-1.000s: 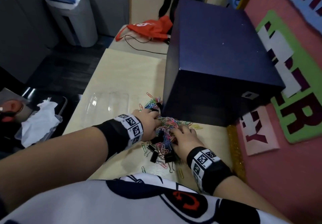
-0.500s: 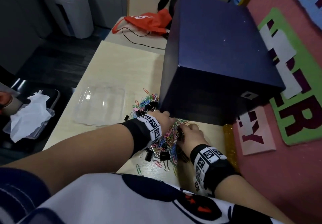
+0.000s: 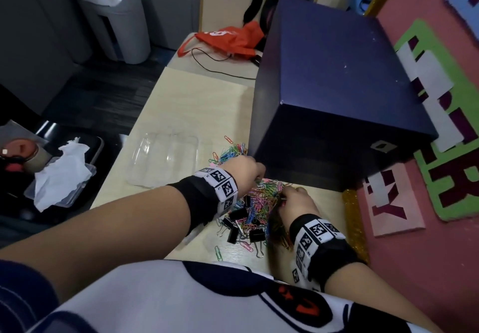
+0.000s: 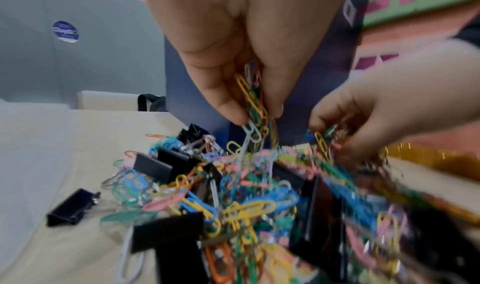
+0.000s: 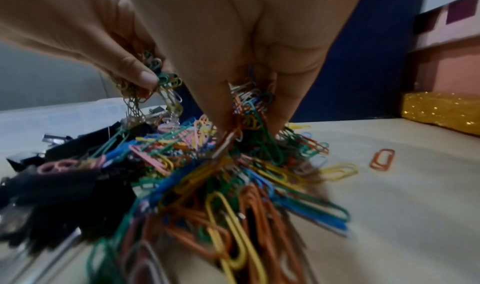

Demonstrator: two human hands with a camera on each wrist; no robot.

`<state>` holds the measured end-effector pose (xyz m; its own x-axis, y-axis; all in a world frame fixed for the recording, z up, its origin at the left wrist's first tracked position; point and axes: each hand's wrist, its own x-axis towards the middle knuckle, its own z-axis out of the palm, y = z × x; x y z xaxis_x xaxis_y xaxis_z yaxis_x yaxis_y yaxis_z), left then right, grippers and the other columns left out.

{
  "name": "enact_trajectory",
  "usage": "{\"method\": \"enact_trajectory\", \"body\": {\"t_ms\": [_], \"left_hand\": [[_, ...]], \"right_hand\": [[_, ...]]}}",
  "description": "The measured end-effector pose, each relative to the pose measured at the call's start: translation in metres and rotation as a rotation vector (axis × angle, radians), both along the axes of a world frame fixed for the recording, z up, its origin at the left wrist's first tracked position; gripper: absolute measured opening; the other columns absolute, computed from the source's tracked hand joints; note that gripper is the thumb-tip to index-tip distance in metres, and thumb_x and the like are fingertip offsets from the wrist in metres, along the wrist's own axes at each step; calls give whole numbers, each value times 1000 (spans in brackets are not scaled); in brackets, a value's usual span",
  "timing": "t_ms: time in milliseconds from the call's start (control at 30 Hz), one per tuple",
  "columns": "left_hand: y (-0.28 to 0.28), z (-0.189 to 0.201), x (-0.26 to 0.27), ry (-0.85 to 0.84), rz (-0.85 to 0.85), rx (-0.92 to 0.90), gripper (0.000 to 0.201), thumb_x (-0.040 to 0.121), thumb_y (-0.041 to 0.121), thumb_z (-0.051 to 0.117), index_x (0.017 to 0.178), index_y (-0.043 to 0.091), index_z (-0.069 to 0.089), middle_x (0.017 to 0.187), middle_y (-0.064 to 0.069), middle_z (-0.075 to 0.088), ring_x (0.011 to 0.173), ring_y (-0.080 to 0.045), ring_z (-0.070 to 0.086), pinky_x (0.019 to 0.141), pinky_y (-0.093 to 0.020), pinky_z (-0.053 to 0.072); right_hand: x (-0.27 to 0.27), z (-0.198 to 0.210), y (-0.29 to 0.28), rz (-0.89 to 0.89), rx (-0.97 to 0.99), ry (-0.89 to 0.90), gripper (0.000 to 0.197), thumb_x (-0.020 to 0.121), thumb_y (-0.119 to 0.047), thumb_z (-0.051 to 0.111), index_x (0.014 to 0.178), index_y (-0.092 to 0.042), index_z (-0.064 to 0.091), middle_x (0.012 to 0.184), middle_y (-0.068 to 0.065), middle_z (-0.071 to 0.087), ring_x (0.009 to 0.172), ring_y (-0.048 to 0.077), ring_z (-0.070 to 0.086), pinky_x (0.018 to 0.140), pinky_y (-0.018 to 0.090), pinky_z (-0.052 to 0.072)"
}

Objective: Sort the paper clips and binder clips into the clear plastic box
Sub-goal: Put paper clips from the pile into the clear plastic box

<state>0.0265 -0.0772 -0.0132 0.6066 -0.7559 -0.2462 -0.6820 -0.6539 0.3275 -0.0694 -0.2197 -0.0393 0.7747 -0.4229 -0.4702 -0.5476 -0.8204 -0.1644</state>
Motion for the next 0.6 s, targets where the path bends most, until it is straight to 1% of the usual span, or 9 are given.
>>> {"method": "enact_trajectory", "body": {"t_ms": [133,233,333,400,467,533,600], "left_hand": [[19,10,10,24,111,-226,20,89,23,63,109,19,63,108,-5,64,100,-23,58,85,-33,48],[38,21,17,22,227,-359,19,87,25,67,105,21,66,104,-1,68,96,-19,61,85,-27,47],[69,32,29,19,351,-444,15,84,25,70,99,22,68,99,1,68,92,-16,62,83,-25,46],[95,35,42,-13,419,-432,15,84,24,71,98,21,68,98,1,68,91,-16,61,80,-23,44],[124,32,55,-55,481,-360,15,84,22,70,99,19,67,100,-3,68,93,-21,62,78,-23,41],[150,25,66,-83,545,-262,15,84,19,68,99,17,67,101,-7,67,95,-26,61,79,-27,43],[169,15,72,-81,583,-180,14,85,18,66,99,17,66,100,-7,67,94,-26,61,79,-30,46]], "right_hand": [[9,4,11,-22,-40,33,48,86,-10,48,133,-22,48,130,9,47,117,31,52,97,37,46],[14,8,17,-18,-94,61,42,88,-8,48,128,-19,52,127,11,51,117,31,53,94,34,45],[18,14,22,-23,-143,111,41,90,-4,46,129,-15,51,128,13,51,117,30,53,94,34,44],[20,15,26,-33,-170,128,41,90,-4,46,130,-13,51,128,14,51,117,31,53,93,35,45],[22,13,31,-43,-188,145,41,89,-5,47,129,-12,51,128,14,50,116,31,54,93,36,46],[24,9,36,-54,-200,170,42,88,-6,50,129,-12,50,130,13,49,117,30,54,92,36,46],[25,5,39,-70,-208,176,44,86,-5,52,129,-12,49,131,13,50,118,31,53,93,37,47]]}}
